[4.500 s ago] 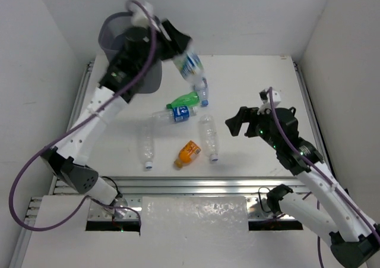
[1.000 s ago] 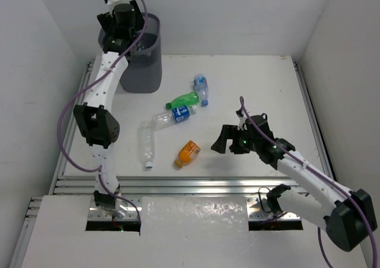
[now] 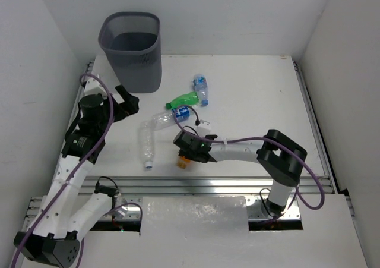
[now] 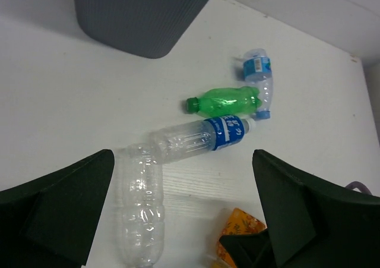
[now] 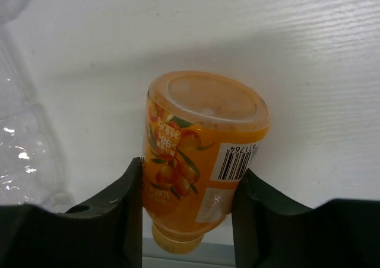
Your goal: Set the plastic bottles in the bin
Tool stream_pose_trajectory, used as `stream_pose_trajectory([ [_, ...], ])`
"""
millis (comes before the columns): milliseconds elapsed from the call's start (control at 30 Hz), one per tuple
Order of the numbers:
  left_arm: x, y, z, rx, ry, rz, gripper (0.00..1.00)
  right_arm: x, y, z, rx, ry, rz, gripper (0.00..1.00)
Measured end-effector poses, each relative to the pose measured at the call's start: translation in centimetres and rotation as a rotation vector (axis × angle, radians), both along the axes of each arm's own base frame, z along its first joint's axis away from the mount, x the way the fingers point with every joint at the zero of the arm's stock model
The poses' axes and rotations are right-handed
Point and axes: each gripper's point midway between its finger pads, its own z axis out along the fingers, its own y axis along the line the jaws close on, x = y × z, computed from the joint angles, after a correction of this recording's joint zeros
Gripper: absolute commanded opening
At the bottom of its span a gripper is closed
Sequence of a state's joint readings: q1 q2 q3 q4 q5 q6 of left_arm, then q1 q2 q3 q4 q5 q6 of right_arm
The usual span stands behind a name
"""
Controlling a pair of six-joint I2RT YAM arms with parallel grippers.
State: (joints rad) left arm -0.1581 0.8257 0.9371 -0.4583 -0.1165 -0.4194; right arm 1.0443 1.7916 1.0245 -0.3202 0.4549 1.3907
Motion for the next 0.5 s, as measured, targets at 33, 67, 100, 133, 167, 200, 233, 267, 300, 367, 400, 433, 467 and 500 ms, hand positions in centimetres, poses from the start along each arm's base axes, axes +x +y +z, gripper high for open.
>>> stream_pose_trajectory([
  [33, -0.1, -0.3, 0.1, -0.008, -0.011, -0.015, 1.00, 0.0, -0.1, 0.1, 0.009, -0.010, 0.007, 0.32],
  [67, -0.1, -0.7, 0.1, -0.016, -0.018, -0.035, 1.00, -0.1, -0.4, 0.0, 0.012, -0.022, 0.011, 0.32],
  [100, -0.2, -1.1, -0.1, -0.026, -0.017, -0.057, 1.00, -0.1, -0.6, 0.2, 0.015, -0.040, 0.025, 0.32],
  [133, -0.3, -1.5, -0.5, -0.036, -0.012, -0.081, 1.00, -0.1, -1.0, 0.3, 0.009, -0.060, 0.052, 0.30],
  [167, -0.4, -2.1, -1.0, -0.048, -0.003, -0.107, 1.00, -0.3, -1.6, 0.5, -0.004, -0.086, 0.093, 0.29],
  [200, -0.5, -2.8, -1.7, -0.065, 0.010, -0.148, 1.00, -0.4, -1.9, 0.7, -0.002, -0.118, 0.142, 0.24],
  [233, -0.7, -3.8, -2.3, -0.087, 0.022, -0.196, 1.00, -0.8, -2.4, 0.9, -0.014, -0.158, 0.235, 0.24],
  [267, -1.0, -4.7, -2.9, -0.113, 0.036, -0.247, 1.00, -1.1, -2.7, 1.4, -0.017, -0.202, 0.321, 0.24],
  [300, -1.4, -6.1, -3.5, -0.149, 0.051, -0.314, 1.00, -1.7, -2.8, 1.9, -0.009, -0.244, 0.411, 0.24],
  [367, -2.5, -8.7, -4.4, -0.217, 0.078, -0.444, 1.00, -2.9, -3.2, 3.7, 0.005, -0.337, 0.595, 0.23],
  [400, -3.1, -10.1, -4.8, -0.244, 0.096, -0.504, 1.00, -3.6, -3.0, 5.0, 0.022, -0.394, 0.686, 0.23],
  [433, -3.9, -11.7, -5.0, -0.266, 0.109, -0.572, 1.00, -4.0, -2.9, 6.6, 0.037, -0.463, 0.760, 0.23],
  [467, -4.9, -13.3, -5.0, -0.286, 0.117, -0.642, 1.00, -4.3, -2.8, 8.2, 0.051, -0.526, 0.820, 0.23],
  [500, -5.9, -14.8, -4.7, -0.301, 0.120, -0.712, 1.00, -4.6, -2.7, 10.0, 0.063, -0.589, 0.870, 0.22],
])
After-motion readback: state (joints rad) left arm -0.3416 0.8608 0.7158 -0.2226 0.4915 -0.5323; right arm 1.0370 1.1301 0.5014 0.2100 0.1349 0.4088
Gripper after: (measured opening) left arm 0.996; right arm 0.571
